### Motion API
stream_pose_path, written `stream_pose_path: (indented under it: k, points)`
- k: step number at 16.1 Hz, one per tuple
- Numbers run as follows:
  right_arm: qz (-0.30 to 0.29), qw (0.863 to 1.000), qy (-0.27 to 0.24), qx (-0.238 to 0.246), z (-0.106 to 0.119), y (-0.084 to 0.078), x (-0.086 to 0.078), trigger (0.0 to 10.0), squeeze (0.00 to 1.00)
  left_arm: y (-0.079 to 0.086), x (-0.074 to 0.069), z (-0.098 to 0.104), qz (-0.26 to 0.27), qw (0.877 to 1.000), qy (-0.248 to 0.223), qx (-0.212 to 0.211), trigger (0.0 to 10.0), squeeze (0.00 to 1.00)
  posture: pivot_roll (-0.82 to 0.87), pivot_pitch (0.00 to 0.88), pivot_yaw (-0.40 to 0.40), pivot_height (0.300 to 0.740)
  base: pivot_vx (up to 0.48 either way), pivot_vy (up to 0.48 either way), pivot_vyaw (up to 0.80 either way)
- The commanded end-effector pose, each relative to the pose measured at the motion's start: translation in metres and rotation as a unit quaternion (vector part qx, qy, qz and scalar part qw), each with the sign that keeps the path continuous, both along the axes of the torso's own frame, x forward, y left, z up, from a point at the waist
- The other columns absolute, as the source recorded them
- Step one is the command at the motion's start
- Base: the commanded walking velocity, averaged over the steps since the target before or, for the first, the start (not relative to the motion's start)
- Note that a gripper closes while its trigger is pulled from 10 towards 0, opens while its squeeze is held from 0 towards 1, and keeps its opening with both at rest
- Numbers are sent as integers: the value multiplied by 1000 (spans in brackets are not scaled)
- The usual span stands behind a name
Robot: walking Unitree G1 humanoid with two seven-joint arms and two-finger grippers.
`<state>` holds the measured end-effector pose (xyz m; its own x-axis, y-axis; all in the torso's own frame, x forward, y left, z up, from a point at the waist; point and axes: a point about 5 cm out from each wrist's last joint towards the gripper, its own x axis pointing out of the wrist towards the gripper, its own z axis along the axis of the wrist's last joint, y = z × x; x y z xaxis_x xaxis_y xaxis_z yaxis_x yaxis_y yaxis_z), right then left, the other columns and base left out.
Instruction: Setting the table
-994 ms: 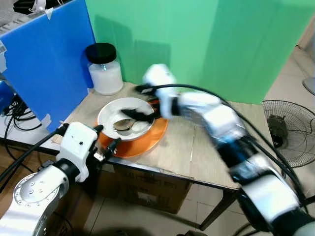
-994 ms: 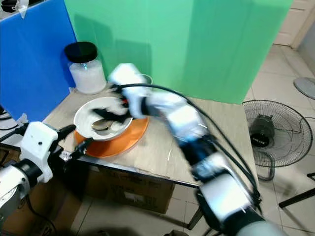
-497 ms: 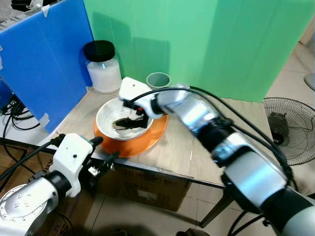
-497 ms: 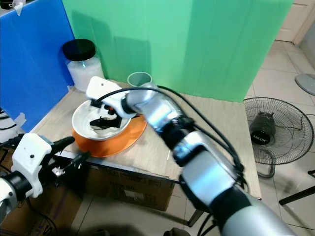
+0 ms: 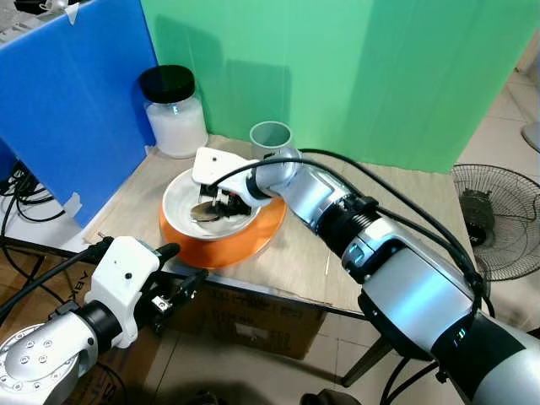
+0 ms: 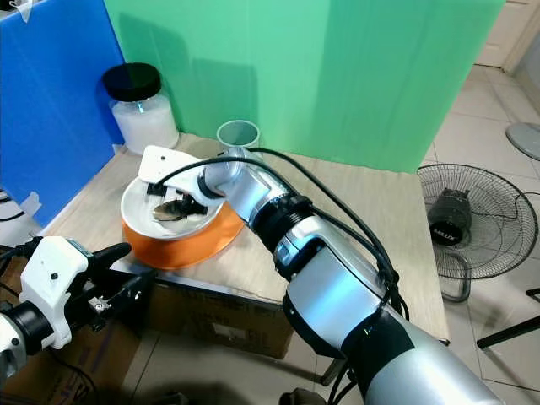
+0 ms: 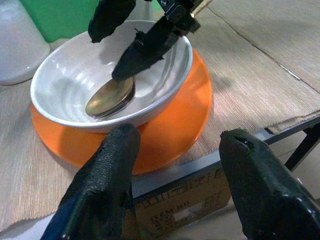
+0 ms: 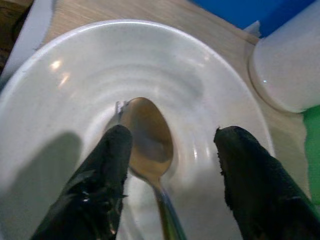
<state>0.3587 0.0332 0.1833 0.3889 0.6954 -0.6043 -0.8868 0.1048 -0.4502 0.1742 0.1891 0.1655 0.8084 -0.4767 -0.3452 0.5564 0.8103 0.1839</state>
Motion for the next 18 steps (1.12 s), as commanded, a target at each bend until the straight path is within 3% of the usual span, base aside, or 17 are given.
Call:
stream_pose_path:
  k: [1,8,18]
  points:
    - [-5,1000,-8,-4,3,-1,2,0,0,1,-2,3,-2,1000,-1,5,10000,0,-23,63,3,740,0,0,0]
    - [-2,998,3,-63,-4,-5,4,0,0,0,-6,0,-13,1000,14,4,10000,0,-17,58,-4,740,0,0,0]
    - [8,995,0,-96,-11,-3,1,471,0,0,-7,-3,-22,999,23,10,10000,0,-16,50,-10,740,0,0,0]
